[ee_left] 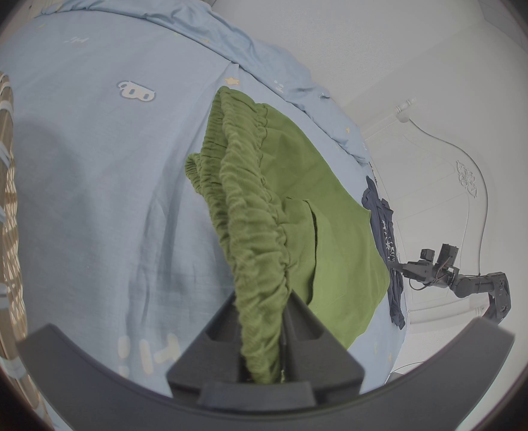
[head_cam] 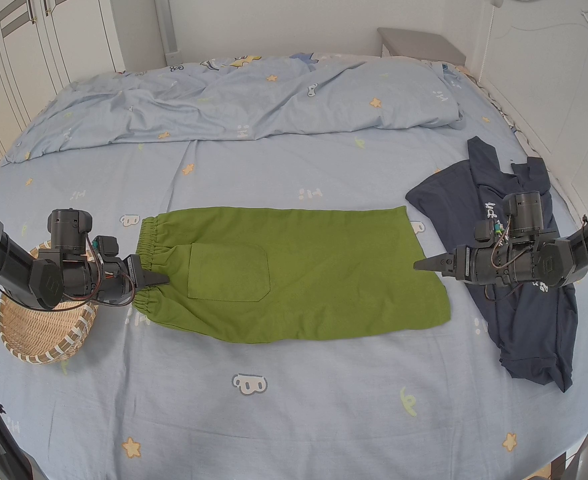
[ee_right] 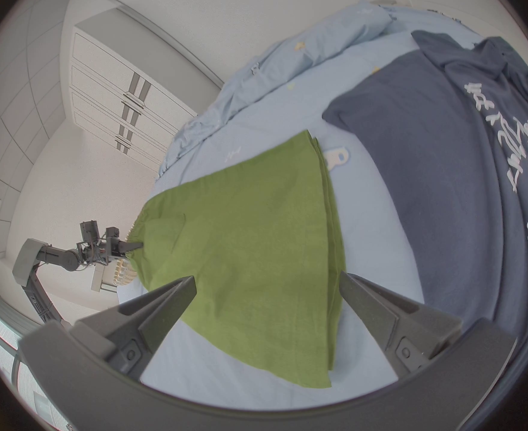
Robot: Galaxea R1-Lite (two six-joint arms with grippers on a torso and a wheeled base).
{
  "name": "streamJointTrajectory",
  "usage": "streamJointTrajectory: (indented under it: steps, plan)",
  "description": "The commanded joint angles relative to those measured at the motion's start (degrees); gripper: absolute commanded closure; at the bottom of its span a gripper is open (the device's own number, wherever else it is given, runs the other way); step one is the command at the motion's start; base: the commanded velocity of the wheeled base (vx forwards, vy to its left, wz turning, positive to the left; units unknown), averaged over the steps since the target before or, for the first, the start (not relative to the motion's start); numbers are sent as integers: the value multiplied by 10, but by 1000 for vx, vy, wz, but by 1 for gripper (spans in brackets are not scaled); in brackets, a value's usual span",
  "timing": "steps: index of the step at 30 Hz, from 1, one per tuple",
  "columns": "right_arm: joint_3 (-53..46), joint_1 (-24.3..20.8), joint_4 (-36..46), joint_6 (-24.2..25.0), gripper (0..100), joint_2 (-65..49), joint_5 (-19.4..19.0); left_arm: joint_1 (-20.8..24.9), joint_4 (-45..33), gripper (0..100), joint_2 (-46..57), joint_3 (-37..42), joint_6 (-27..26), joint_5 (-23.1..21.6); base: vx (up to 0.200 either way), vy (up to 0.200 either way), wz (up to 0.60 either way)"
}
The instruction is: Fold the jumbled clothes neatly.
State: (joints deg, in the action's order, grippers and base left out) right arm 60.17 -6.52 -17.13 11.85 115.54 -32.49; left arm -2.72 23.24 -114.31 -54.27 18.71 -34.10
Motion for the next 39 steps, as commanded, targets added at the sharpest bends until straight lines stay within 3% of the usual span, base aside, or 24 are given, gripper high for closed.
streamJointTrajectory:
  steps: [1, 10, 22, 33, 34, 39]
  plan:
    - [1, -1, 0, -4, 0, 37, 1, -1, 1, 100, 1, 0, 1, 0, 0, 0, 0]
    - [9, 5, 3, -11, 0, 42, 16, 1, 1, 100, 1, 0, 1, 0, 0, 0, 0]
    - [8, -23, 0, -10, 0, 72, 16, 3, 1, 100, 1, 2, 1, 0, 0, 0, 0]
    - [21, -17, -3, -6, 0, 81, 8, 3, 1, 100, 3, 2, 1, 0, 0, 0, 0]
    - [23, -13, -3, -5, 100, 82, 8, 3, 1, 100, 3, 2, 1, 0, 0, 0, 0]
    - [29, -6, -3, -5, 100, 83, 3, 2, 0, 100, 4, 1, 1, 0, 0, 0, 0]
